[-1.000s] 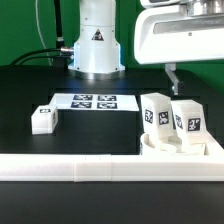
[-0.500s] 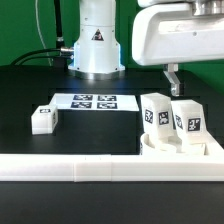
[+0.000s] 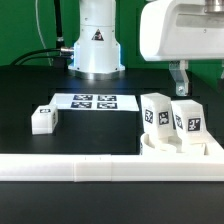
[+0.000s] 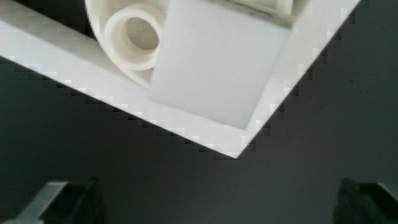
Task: Assemble stool
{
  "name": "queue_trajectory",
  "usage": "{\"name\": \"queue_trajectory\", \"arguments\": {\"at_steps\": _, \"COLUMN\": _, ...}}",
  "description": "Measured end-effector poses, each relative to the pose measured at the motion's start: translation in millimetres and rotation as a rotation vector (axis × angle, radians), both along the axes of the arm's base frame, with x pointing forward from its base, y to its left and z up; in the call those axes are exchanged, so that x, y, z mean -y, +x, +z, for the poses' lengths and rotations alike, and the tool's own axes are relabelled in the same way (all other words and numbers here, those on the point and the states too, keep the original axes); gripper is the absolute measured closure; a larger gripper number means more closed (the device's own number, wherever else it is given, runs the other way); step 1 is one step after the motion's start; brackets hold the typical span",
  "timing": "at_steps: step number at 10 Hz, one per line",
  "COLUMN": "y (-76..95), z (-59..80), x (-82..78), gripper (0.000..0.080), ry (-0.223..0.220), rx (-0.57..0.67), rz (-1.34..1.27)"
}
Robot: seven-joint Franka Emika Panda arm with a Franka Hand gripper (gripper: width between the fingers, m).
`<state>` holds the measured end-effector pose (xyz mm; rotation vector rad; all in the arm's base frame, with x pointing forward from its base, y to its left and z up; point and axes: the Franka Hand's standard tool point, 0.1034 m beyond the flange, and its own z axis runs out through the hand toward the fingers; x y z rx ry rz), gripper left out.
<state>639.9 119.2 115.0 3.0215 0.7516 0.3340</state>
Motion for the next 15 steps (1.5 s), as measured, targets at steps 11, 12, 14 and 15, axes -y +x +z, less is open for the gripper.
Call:
{"name": "queue_trajectory", "arguments": {"at_steps": 11, "y": -3.1, "z": -4.4, "x": 4.3, "gripper": 0.0150, "ry": -0.310, "rx": -0.010, "rz": 0.999}}
{"name": "queue_trajectory", "arguments": {"at_steps": 12, "y": -8.5, "z": -9.6, "x": 0.6, "gripper": 0.0150, "ry": -0.359, "rx": -0.014, "rz": 1.139}}
{"name": "queue_trajectory", "arguments": {"at_steps": 14, "y": -14.6, "z": -13.0, "x": -3.9, "gripper": 0.0150, "ry": -0.382, "rx": -0.026, "rz": 1.204}}
{"name": "queue_trajectory", "arguments": {"at_steps": 15, "y": -16.9, "z": -13.1, "x": -5.0, "gripper": 0.0150, "ry": -0.388, "rx": -0.029, "rz": 1.214}}
